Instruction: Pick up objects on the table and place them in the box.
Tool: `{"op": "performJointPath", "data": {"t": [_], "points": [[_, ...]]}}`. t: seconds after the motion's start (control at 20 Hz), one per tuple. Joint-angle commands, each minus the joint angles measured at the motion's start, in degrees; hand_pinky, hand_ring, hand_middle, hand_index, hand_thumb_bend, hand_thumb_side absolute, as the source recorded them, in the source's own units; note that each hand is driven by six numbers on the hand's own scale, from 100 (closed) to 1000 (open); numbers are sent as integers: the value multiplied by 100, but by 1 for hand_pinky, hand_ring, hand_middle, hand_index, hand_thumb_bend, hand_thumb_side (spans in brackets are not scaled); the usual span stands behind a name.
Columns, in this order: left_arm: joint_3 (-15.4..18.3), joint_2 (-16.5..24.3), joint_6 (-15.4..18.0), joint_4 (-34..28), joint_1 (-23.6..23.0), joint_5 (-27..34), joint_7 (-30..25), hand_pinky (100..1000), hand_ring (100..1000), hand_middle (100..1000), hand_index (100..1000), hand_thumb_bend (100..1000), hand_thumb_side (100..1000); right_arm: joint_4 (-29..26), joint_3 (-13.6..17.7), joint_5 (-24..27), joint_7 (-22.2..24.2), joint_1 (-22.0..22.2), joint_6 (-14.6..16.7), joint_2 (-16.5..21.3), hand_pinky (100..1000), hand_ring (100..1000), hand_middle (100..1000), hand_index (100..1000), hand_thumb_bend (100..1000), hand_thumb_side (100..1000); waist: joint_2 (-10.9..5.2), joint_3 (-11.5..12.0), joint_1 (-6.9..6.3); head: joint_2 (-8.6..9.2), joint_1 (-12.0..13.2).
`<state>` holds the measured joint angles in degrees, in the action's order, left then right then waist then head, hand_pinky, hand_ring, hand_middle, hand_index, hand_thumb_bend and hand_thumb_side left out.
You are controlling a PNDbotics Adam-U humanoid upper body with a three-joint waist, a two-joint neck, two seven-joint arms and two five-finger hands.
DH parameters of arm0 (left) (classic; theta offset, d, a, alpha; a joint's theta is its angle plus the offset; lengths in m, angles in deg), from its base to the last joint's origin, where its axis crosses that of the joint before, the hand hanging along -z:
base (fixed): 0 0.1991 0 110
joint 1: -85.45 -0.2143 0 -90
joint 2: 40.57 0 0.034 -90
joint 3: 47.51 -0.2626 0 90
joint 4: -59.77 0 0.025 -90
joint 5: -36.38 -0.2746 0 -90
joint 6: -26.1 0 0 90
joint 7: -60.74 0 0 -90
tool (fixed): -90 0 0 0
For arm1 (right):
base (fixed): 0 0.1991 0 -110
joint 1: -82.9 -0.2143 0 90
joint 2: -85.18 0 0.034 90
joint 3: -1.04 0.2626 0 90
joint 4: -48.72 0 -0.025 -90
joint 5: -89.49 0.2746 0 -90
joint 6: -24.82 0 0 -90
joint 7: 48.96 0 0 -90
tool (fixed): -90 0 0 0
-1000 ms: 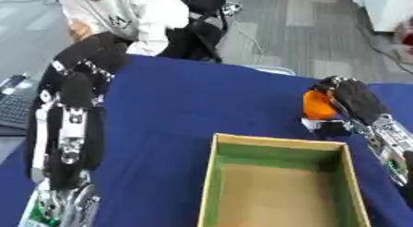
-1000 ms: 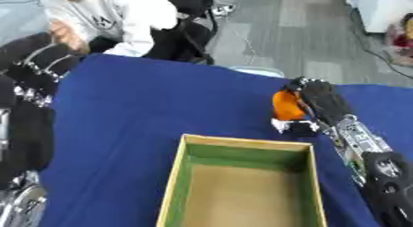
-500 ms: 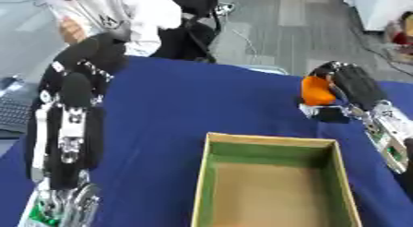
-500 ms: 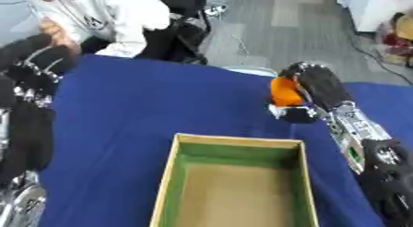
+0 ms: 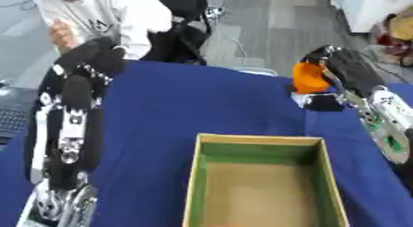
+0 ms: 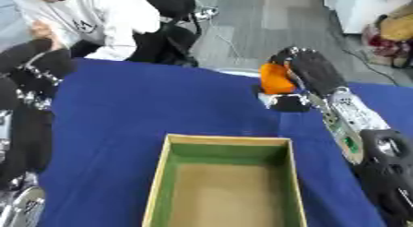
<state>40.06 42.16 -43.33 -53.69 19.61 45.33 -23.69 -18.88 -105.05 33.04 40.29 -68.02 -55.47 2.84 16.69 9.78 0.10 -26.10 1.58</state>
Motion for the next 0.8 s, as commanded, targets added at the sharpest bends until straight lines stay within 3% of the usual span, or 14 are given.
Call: {"op": "performJointPath", "data": {"t": [0.05,0.45,0.8], "points": [[93,127,13,-114,24,-32,53,834,769,797,815,840,535,-859,-75,384,405,64,-79,224,100,100,100,100,185,475,-174,-31,-18,-52,58],[170,163,37,-114,4,-172,199,833,769,797,815,827,527,-2549,-244,1166,823,601,-286,356,100,100,100,100,165,445,-212,-122,-30,-183,89],[190,195,81,-114,7,-320,314,832,767,797,813,829,523,-3256,-358,1524,1122,1034,-357,243,100,100,100,100,172,446,-257,-167,-29,-299,94]]}}
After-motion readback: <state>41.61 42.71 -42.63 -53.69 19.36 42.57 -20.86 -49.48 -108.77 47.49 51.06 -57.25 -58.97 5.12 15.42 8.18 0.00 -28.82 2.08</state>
